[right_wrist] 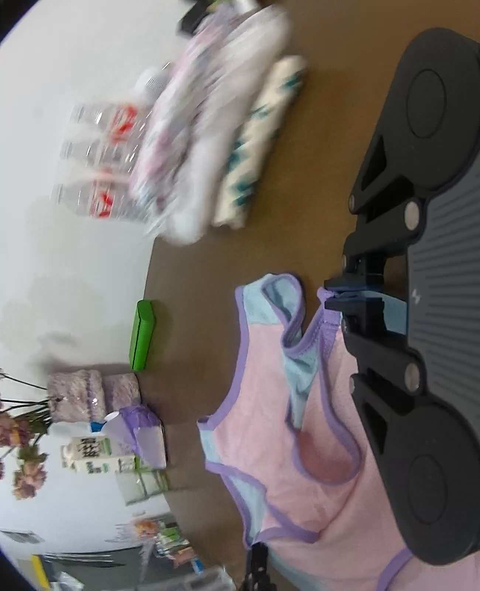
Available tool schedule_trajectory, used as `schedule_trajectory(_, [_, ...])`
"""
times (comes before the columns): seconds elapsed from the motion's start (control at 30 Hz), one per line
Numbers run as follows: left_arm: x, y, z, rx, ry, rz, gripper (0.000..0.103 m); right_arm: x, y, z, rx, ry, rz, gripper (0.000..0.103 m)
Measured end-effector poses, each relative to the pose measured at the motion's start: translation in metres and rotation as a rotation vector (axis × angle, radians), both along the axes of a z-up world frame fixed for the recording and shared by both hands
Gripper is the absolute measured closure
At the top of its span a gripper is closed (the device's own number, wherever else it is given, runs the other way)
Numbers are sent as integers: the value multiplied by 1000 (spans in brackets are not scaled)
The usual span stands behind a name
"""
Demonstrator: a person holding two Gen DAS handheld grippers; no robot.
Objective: Fold clothes
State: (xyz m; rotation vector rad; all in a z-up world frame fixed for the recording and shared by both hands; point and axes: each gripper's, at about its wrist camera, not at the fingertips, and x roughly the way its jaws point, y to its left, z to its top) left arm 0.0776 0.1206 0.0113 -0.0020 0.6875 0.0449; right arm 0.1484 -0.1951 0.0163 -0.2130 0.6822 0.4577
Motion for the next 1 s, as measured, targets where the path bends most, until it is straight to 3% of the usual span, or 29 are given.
schedule_trajectory(0.1, [35,26,0,24,-11,122,96,38,25,4,-17,9,7,92])
schedule_trajectory(0.17, [28,39,9,15,6,175,91,34,26,19,-6,16,0,89])
schedule_trajectory(0.2, [12,44,14,-16,-8,160,85,21,18,27,17,-9,8,79])
schedule_trajectory(0.23, [-9,45,17,-48,-20,136,67,6,9,32,41,-15,12,61])
schedule_trajectory(0.27, [-31,46,20,-76,-29,109,52,-12,-1,34,66,2,10,54])
schedule_trajectory(0.3, [-53,41,19,-91,-27,72,51,-30,-9,33,87,24,10,54])
schedule_trajectory(0.4, [-105,18,9,-69,7,-24,54,-88,-26,18,129,115,17,55])
schedule_trajectory(0.5, [-136,-3,-2,15,-3,-15,61,-133,-31,4,147,138,19,56])
schedule_trajectory(0.57, [-145,-11,-2,0,0,-7,79,-150,-27,2,141,104,31,73])
schedule_trajectory(0.6, [-147,-15,-2,-4,-2,-13,84,-154,-22,1,126,87,46,90])
schedule_trajectory(0.63, [-148,-20,-1,-4,-2,-8,90,-158,-17,1,105,68,57,101])
schedule_trajectory(0.67, [-151,-25,-1,2,2,2,96,-161,-13,0,72,45,66,101])
schedule_trajectory(0.77, [-160,-46,0,4,25,8,97,-155,-16,4,17,38,62,102])
schedule_trajectory(0.83, [-172,-65,2,-47,47,-30,97,-138,-29,3,-71,-6,2,102])
schedule_trajectory(0.93, [-182,-91,12,-179,86,-197,94,-111,-50,2,-193,-67,-91,101])
schedule_trajectory(1.0, [-181,-96,23,-247,82,-294,93,-90,-69,8,-211,-71,-174,99])
